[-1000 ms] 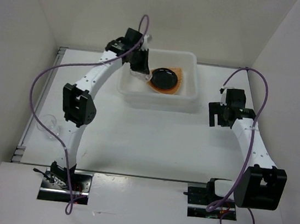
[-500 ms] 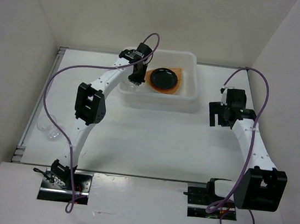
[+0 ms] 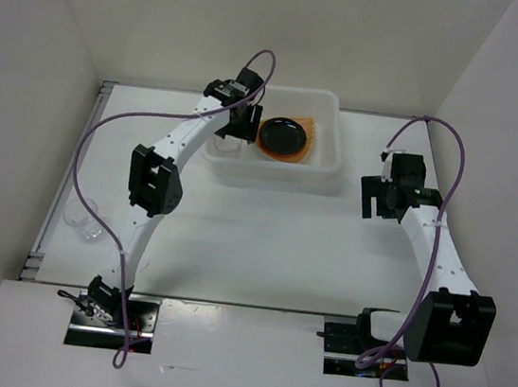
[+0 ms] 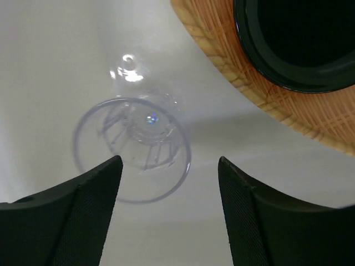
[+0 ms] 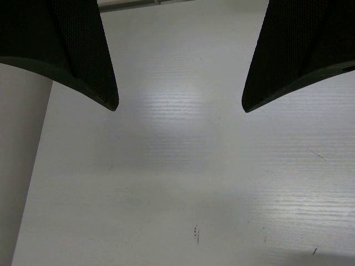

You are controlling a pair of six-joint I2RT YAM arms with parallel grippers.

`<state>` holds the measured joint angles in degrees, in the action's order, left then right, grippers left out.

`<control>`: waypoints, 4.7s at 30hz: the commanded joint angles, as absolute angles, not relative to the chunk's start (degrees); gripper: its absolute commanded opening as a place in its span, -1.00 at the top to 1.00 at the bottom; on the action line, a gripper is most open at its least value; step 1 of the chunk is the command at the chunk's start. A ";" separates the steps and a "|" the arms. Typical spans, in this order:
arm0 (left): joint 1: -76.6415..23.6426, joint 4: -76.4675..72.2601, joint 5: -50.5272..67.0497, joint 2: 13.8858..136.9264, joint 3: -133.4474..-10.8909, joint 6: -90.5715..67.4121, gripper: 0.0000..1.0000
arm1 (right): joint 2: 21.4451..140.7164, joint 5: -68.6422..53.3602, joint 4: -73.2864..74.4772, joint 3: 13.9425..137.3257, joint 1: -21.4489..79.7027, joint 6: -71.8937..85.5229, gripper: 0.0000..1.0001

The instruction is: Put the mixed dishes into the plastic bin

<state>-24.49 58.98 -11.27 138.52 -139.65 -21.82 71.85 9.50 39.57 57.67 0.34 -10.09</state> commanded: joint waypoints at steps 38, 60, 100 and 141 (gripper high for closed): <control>18.28 51.33 -19.07 78.47 -61.08 -48.00 -0.99 | 73.21 10.72 36.74 57.57 1.58 -9.58 -0.92; 21.18 46.60 -6.71 86.75 -84.26 -55.71 1.00 | 72.69 11.78 36.74 57.57 2.11 -9.05 -0.92; -19.86 62.49 -15.90 157.93 -179.82 -27.51 1.00 | 70.40 13.45 35.68 57.04 1.58 -9.05 -0.94; -10.20 70.60 -37.69 105.42 -126.74 -39.73 -1.00 | 71.46 11.95 37.35 57.57 1.58 -10.28 -0.97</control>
